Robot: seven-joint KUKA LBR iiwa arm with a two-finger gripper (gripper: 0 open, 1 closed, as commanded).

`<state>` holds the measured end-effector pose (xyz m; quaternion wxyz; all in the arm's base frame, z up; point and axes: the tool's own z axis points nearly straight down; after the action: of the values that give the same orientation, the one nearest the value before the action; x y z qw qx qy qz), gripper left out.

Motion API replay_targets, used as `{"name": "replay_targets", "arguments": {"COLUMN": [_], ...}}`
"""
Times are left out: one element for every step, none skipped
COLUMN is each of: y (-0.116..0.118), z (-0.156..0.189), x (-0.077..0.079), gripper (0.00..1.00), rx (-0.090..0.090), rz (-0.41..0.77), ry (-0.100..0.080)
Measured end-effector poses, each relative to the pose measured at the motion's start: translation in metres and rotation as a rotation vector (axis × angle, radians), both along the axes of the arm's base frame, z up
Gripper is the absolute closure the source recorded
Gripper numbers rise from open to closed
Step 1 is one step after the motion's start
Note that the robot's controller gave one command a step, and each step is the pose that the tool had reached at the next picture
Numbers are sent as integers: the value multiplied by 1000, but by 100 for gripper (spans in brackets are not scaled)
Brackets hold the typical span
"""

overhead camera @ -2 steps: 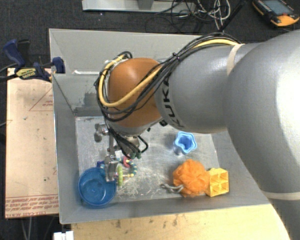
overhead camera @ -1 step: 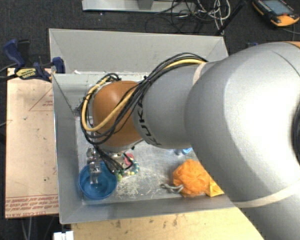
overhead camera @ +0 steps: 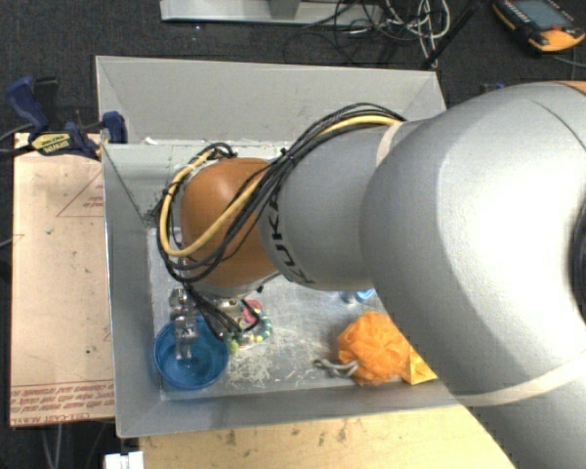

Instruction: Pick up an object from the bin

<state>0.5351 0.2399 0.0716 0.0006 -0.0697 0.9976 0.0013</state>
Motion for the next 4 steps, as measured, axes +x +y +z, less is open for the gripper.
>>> {"name": "replay_targets", "arguments": {"y": [0, 2, -3, -3], "z": [32, 84, 133, 133], "x": [-9, -9, -10, -10], "gripper": [100, 100, 0, 0], "rx": [-5, -1, -1, -1], "rz": [-9, -12, 55, 55], "ry": [8, -1, -1, -1]}}
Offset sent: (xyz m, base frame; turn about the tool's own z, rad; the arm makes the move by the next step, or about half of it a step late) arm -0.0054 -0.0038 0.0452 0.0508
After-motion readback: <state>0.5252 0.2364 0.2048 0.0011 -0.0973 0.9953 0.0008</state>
